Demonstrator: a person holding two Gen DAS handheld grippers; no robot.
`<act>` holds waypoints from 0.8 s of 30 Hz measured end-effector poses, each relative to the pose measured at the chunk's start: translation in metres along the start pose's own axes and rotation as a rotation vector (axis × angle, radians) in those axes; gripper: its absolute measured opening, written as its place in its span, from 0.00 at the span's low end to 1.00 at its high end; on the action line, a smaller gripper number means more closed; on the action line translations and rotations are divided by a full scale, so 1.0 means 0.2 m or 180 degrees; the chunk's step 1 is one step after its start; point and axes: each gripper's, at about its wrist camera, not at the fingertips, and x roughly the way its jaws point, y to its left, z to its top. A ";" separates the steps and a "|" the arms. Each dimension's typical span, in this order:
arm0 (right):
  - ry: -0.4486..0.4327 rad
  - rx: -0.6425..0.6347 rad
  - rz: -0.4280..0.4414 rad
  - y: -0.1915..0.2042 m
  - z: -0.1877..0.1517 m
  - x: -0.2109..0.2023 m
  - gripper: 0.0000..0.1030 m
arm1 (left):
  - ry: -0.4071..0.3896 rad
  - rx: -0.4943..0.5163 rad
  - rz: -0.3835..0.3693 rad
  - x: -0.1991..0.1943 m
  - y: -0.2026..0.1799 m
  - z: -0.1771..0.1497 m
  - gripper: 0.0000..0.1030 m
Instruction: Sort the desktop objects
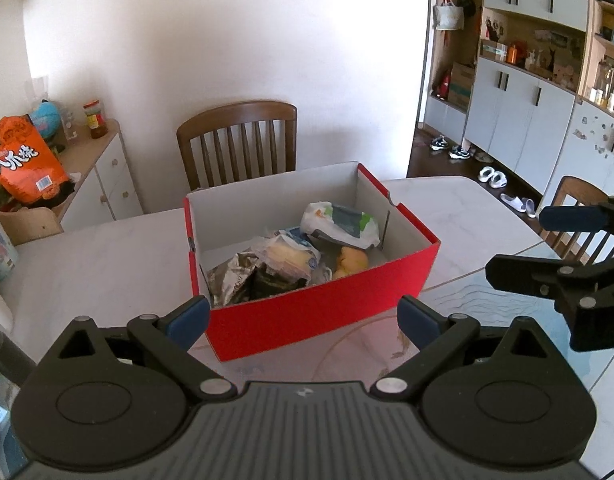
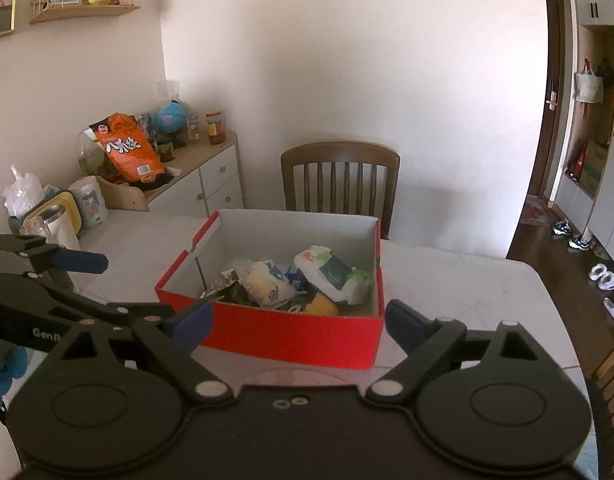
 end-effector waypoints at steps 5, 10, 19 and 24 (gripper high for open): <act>0.0020 -0.0020 -0.0046 0.01 -0.02 -0.03 0.91 | 0.0020 -0.0040 0.0000 -0.01 -0.02 -0.03 0.97; 0.0035 0.0008 -0.0075 -0.01 -0.04 -0.04 0.91 | 0.0022 -0.0041 0.0048 -0.02 -0.04 -0.05 0.97; 0.0083 0.0063 -0.0077 -0.01 -0.09 -0.05 0.91 | 0.0075 -0.0102 0.0159 -0.02 -0.04 -0.10 0.97; 0.0124 0.0082 -0.0094 0.00 -0.11 -0.06 0.91 | 0.0118 -0.0117 0.0229 -0.02 -0.04 -0.12 0.97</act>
